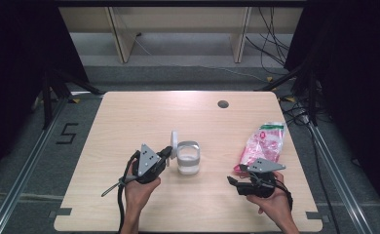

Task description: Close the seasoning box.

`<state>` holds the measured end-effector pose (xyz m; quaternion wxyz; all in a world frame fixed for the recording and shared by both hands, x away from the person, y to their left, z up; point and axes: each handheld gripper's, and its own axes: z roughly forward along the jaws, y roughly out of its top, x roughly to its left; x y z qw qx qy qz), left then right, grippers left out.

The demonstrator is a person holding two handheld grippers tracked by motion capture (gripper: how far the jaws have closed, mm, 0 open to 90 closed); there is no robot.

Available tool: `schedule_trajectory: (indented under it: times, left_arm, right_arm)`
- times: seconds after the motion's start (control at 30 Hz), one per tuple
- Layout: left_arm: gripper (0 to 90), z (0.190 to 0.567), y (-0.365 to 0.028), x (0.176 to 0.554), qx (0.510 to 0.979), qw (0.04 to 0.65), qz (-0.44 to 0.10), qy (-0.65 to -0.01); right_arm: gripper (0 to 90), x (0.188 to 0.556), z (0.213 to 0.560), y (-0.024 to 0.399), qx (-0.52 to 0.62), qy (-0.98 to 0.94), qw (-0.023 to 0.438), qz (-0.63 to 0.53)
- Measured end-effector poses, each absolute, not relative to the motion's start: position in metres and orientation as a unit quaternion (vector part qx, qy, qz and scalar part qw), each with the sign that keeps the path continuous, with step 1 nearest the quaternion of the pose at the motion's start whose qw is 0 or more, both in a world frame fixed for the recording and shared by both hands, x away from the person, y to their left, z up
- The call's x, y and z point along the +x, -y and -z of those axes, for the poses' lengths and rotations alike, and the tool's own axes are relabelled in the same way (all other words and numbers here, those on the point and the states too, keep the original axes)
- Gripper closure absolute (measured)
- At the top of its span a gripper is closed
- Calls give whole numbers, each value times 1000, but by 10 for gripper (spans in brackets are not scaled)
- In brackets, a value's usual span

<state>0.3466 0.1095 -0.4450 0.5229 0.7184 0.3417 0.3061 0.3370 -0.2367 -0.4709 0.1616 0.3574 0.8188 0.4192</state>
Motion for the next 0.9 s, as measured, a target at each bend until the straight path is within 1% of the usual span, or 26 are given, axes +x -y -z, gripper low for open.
schedule_trajectory:
  times: [0.13, 0.27, 0.37, 0.43, 0.47, 0.63, 0.73, 0.9]
  left_arm:
    - [890, 444, -107, 347, 720, 523, -305, -339]
    - [890, 442, -103, 347, 724, 523, -304, -331]
    - [889, 442, -99, 347, 726, 524, -303, -326]
    - [888, 443, -99, 347, 726, 523, -305, -328]
    - [887, 442, -99, 348, 727, 525, -309, -315]
    - [870, 442, -101, 348, 725, 534, -300, -314]
    - [819, 442, -102, 347, 724, 540, -294, -313]
    - [644, 441, -105, 346, 729, 538, -286, -312]
  right_arm:
    - [360, 337, 471, 236, 359, -817, 162, -422]
    - [360, 338, 471, 236, 351, -818, 171, -422]
    - [361, 338, 471, 237, 353, -818, 163, -424]
    - [361, 337, 471, 236, 353, -817, 172, -422]
    - [361, 337, 471, 236, 353, -818, 170, -421]
    - [361, 338, 471, 236, 351, -820, 168, -419]
    - [361, 338, 471, 236, 350, -820, 169, -419]
    - [361, 338, 471, 235, 354, -820, 161, -419]
